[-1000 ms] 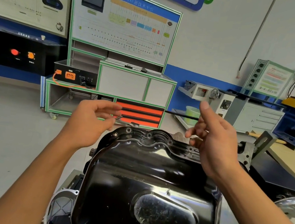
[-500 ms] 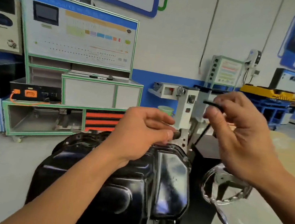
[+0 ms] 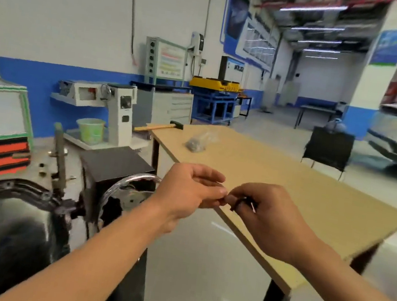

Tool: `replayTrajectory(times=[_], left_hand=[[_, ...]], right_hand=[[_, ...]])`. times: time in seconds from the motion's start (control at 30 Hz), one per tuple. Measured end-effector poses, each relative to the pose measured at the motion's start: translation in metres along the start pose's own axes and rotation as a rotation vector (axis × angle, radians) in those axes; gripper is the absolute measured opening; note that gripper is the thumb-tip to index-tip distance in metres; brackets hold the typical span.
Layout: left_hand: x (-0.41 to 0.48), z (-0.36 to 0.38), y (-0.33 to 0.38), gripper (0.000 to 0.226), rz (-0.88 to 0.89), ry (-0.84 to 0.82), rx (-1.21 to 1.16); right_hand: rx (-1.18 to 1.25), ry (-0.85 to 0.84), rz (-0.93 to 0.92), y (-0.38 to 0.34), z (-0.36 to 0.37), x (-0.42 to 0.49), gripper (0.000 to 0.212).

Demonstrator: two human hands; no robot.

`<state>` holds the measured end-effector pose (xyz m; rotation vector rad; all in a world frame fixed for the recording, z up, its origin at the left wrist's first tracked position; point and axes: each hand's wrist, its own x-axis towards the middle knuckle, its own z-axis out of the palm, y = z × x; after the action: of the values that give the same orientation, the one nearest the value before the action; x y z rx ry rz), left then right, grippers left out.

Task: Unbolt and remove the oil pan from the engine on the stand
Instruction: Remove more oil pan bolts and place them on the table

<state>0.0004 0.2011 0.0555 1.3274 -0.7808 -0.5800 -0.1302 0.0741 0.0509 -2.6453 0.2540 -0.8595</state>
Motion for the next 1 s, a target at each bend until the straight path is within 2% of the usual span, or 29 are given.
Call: replayTrajectory(times=[0.1, 0.2, 0.3, 0.47, 0.57, 0.7, 0.9, 1.0], left_hand=[[0.042, 0.042, -0.047, 0.018, -0.072, -0.027, 0.004], [0.079, 0.074, -0.098, 0.022, -0.088, -0.038, 0.158], [0.109, 0.091, -0.136, 0.027, -0.031, -0.049, 0.367], [0.152, 0.094, -0.157, 0.038, 0.102, -0.041, 0.638], [0.159, 0.086, -0.162, 0.037, 0.147, -0.029, 0.662], [0.161, 0.079, -0.170, 0.027, 0.187, 0.028, 0.572], [0.160, 0.069, -0.182, 0.039, 0.139, 0.100, 0.474], [0.156, 0.067, -0.182, 0.038, 0.108, 0.092, 0.444]], right_hand=[[-0.164, -0.011, 0.154, 0.063, 0.000, -0.003, 0.012], [-0.257, -0.114, 0.281, 0.119, 0.017, -0.002, 0.015], [-0.318, -0.269, 0.302, 0.161, 0.044, 0.002, 0.019], [-0.256, -0.280, 0.319, 0.198, 0.062, 0.015, 0.014], [-0.235, -0.254, 0.299, 0.206, 0.067, 0.025, 0.014], [-0.298, -0.188, 0.306, 0.211, 0.079, 0.048, 0.017], [-0.324, 0.126, 0.502, 0.226, 0.086, 0.047, 0.022], [-0.307, 0.170, 0.589, 0.234, 0.082, 0.042, 0.022]])
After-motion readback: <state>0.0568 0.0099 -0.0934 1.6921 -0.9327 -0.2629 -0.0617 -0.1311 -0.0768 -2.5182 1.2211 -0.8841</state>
